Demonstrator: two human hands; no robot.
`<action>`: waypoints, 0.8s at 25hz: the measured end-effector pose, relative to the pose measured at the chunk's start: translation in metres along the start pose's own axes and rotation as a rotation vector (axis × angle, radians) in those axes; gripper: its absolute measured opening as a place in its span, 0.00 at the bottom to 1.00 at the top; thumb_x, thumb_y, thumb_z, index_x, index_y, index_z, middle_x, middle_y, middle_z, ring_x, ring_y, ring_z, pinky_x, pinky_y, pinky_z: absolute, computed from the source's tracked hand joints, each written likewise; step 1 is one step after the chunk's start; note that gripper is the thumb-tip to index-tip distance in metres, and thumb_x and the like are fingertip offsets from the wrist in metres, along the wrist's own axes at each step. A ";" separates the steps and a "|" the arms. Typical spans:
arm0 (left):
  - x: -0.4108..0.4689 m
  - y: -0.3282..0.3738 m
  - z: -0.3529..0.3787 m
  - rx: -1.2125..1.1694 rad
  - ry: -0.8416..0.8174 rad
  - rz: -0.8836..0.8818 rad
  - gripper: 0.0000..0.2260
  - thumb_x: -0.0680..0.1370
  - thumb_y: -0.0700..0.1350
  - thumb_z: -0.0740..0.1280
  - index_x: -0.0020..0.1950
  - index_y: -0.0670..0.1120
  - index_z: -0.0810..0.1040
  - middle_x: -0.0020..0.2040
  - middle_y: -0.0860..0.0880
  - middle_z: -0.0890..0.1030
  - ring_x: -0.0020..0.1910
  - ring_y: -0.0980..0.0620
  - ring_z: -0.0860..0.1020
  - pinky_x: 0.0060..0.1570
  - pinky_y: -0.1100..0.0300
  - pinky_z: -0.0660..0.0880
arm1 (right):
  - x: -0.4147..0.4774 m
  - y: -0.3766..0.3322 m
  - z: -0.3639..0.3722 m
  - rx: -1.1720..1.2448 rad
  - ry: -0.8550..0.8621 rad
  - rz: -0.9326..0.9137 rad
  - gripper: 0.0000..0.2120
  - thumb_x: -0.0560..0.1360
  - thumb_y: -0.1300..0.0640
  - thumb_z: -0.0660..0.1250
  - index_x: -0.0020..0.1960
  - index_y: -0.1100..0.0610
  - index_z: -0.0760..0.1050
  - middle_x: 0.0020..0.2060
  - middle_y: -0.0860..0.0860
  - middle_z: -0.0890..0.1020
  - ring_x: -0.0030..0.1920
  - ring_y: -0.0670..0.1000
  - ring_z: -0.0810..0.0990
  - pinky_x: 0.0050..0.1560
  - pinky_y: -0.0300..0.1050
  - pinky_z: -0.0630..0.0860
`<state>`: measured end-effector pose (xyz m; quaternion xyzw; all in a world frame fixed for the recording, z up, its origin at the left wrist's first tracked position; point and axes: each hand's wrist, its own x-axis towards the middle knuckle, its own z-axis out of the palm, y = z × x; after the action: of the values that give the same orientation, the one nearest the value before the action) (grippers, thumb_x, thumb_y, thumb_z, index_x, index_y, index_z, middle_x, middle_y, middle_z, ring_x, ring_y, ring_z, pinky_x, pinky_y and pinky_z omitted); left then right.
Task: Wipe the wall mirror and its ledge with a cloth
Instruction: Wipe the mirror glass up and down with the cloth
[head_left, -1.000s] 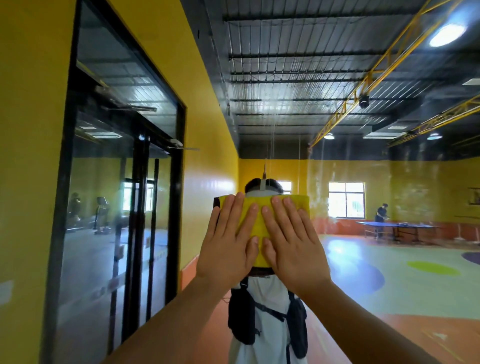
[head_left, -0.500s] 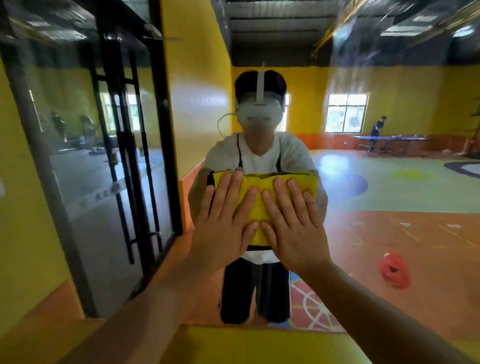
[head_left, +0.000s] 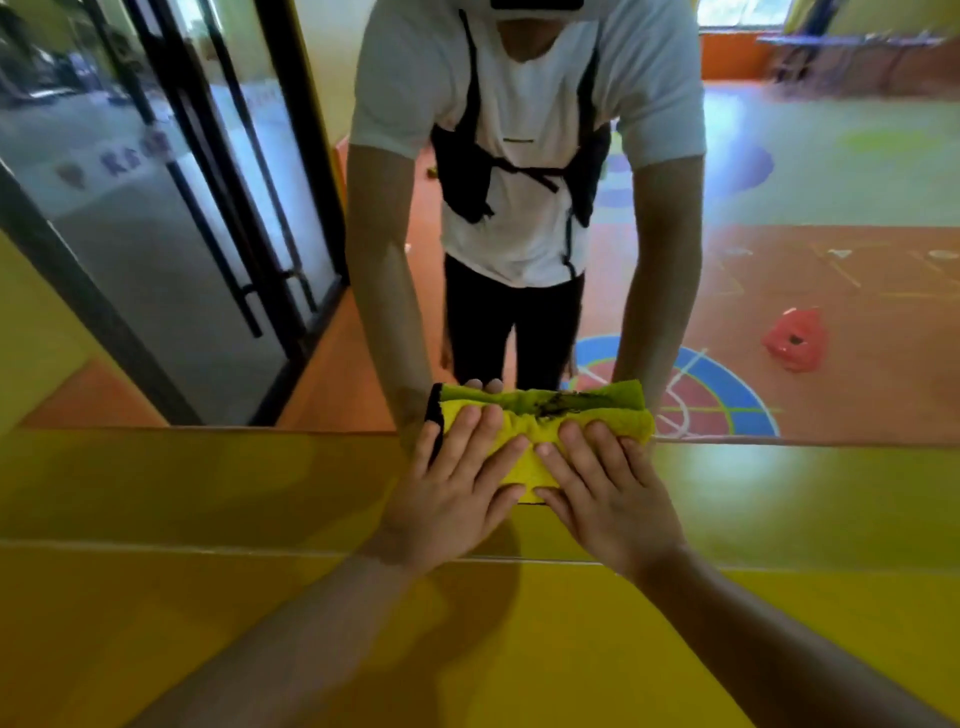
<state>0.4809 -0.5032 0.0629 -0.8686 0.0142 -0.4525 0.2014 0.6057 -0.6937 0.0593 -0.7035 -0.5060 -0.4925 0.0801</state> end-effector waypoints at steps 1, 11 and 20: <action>-0.020 0.010 0.012 -0.009 -0.006 -0.002 0.37 0.82 0.62 0.60 0.85 0.47 0.51 0.84 0.40 0.47 0.83 0.41 0.48 0.80 0.40 0.43 | -0.019 -0.008 0.012 0.003 -0.018 -0.006 0.36 0.82 0.39 0.63 0.83 0.52 0.54 0.79 0.54 0.59 0.78 0.57 0.58 0.74 0.52 0.58; -0.142 0.046 0.079 0.066 -0.106 0.217 0.33 0.84 0.57 0.60 0.84 0.48 0.51 0.84 0.42 0.48 0.83 0.44 0.48 0.81 0.44 0.46 | -0.140 -0.049 0.067 0.047 -0.193 -0.150 0.31 0.81 0.52 0.62 0.82 0.49 0.58 0.83 0.51 0.51 0.80 0.53 0.55 0.78 0.47 0.53; -0.121 0.118 0.064 -0.095 -0.328 0.082 0.28 0.86 0.58 0.51 0.84 0.47 0.52 0.84 0.40 0.46 0.83 0.41 0.46 0.81 0.41 0.45 | -0.175 -0.011 0.042 0.050 -0.270 -0.038 0.26 0.83 0.56 0.53 0.81 0.49 0.60 0.82 0.49 0.55 0.82 0.50 0.50 0.81 0.47 0.47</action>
<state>0.4790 -0.5646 -0.1065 -0.9380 0.0381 -0.2950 0.1781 0.6224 -0.7734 -0.1012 -0.7513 -0.5377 -0.3822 0.0194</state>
